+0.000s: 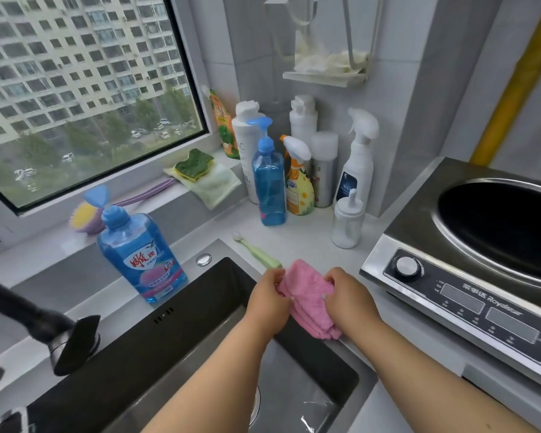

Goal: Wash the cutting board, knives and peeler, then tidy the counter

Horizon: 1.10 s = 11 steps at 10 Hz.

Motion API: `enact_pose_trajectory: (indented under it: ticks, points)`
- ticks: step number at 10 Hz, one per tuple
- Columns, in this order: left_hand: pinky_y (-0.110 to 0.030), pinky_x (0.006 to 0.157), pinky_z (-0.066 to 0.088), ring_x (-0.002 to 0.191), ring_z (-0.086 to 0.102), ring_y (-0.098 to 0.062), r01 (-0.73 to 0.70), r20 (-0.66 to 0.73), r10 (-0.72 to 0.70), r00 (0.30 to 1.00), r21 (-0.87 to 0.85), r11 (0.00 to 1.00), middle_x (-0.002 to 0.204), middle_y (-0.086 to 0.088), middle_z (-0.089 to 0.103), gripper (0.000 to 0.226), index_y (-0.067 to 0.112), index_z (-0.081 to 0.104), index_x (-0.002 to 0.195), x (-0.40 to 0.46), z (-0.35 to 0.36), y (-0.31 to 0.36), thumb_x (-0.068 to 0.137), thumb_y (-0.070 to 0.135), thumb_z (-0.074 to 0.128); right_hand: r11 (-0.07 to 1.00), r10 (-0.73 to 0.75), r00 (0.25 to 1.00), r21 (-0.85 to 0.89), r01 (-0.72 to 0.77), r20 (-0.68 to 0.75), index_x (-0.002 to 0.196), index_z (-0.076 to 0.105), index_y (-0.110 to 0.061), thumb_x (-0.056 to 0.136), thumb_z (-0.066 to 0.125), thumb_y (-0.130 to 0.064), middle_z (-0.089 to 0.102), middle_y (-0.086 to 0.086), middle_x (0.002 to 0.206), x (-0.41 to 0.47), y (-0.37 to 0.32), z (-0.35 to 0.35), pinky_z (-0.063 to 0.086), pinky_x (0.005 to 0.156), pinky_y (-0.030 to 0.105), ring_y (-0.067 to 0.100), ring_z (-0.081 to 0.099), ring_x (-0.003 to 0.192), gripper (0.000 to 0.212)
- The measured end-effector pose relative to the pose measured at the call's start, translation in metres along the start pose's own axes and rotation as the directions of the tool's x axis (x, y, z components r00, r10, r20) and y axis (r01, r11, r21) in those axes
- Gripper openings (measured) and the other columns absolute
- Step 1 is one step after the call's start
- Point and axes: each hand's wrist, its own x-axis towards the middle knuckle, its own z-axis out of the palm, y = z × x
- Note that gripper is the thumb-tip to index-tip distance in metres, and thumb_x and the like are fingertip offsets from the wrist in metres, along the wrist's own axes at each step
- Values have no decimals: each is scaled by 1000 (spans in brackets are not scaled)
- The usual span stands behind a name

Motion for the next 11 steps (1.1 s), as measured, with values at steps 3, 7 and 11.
enact_pose_trajectory:
  ticks: [3,7,11]
  points:
    - [-33,112,30,135,37,-25,-285,32,343,939,630,722,148,-4,40,54,15,38,146,-4,13,-26,91,15,43,973,-206,971,-129,190,-123,97,62,-15,98,42,-31,59,-3,97,-12,2,7,38,78,26,18,53,97,25]
    - [-46,120,-7,149,-11,-17,-289,309,40,950,824,488,162,1,-12,62,21,-5,155,11,26,-29,102,41,20,962,-235,952,-94,257,198,144,43,-19,60,-24,-84,37,-2,153,-2,7,20,6,116,21,10,24,143,125]
    - [-40,116,25,139,34,-21,-200,52,216,975,625,755,149,-1,38,52,16,34,146,-29,-16,-11,98,31,46,974,-182,982,-128,188,59,122,59,-21,78,-14,-68,63,2,105,-4,-24,16,42,92,35,22,58,101,97]
